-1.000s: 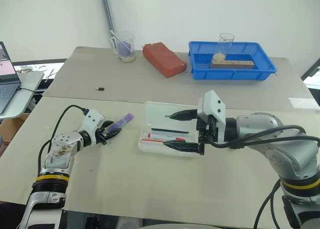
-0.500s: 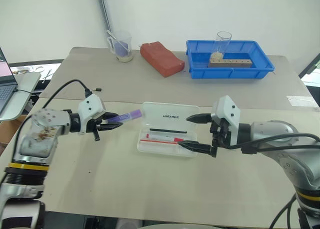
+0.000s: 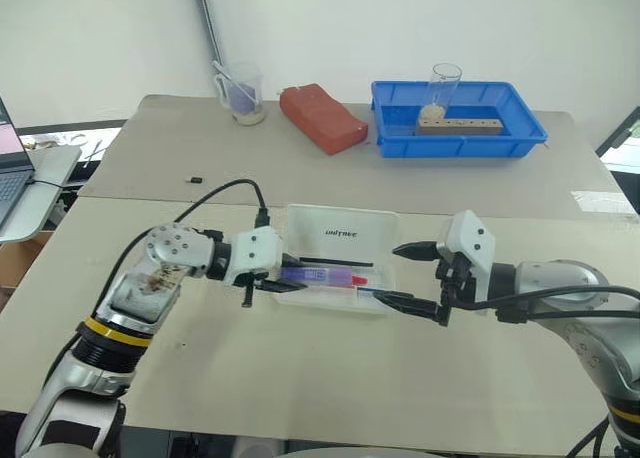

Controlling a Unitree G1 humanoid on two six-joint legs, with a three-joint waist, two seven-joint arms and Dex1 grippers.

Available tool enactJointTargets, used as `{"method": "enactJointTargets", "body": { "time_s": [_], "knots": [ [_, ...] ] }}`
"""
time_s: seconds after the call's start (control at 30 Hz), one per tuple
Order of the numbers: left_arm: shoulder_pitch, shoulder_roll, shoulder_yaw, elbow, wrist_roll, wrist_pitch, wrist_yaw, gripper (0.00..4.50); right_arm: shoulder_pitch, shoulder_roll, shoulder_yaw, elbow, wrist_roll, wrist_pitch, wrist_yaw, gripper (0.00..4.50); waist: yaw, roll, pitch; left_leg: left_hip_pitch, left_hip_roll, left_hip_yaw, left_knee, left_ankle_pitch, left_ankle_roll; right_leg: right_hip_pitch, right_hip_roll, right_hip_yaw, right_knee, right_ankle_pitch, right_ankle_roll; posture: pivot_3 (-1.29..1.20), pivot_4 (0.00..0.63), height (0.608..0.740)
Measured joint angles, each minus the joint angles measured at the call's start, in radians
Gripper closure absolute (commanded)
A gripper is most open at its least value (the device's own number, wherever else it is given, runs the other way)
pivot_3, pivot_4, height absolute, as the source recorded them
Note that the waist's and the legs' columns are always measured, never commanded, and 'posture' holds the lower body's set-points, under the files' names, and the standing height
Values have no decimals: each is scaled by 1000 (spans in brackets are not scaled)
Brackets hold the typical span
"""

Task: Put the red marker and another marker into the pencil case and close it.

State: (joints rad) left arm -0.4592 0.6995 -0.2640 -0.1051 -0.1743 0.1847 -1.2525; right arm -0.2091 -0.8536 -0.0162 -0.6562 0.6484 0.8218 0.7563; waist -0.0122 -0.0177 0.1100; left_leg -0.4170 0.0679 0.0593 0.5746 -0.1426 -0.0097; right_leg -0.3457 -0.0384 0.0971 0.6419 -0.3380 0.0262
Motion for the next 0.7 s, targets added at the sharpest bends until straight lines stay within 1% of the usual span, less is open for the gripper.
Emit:
{"method": "enactJointTargets", "body": {
  "time_s": [0.1, 0.33, 0.7],
  "knots": [
    [0, -29, -30, 47, 30, -53, 4, 3552, 10, 0, -7, 0, -6, -7, 0, 0, -2, 0, 0, 0, 0, -1, 0, 0, 0, 0, 1, 0, 0, 0, 0, 0, 150, 740],
    [0, -41, -54, 140, 70, -152, -8, 3552, 24, -1, -26, -13, -3, -6, -6, 0, 1, 0, 0, 1, 0, -1, 0, 0, 0, 1, 0, 0, 0, 0, 0, 0, 150, 740],
    [-16, -65, -68, 232, 100, -224, -17, 3552, 27, -17, -38, -44, 21, 23, -8, 0, 0, 0, 0, 1, 0, -1, 0, 0, 0, 2, 0, 0, 0, 0, 0, 0, 150, 740]
  ]
}}
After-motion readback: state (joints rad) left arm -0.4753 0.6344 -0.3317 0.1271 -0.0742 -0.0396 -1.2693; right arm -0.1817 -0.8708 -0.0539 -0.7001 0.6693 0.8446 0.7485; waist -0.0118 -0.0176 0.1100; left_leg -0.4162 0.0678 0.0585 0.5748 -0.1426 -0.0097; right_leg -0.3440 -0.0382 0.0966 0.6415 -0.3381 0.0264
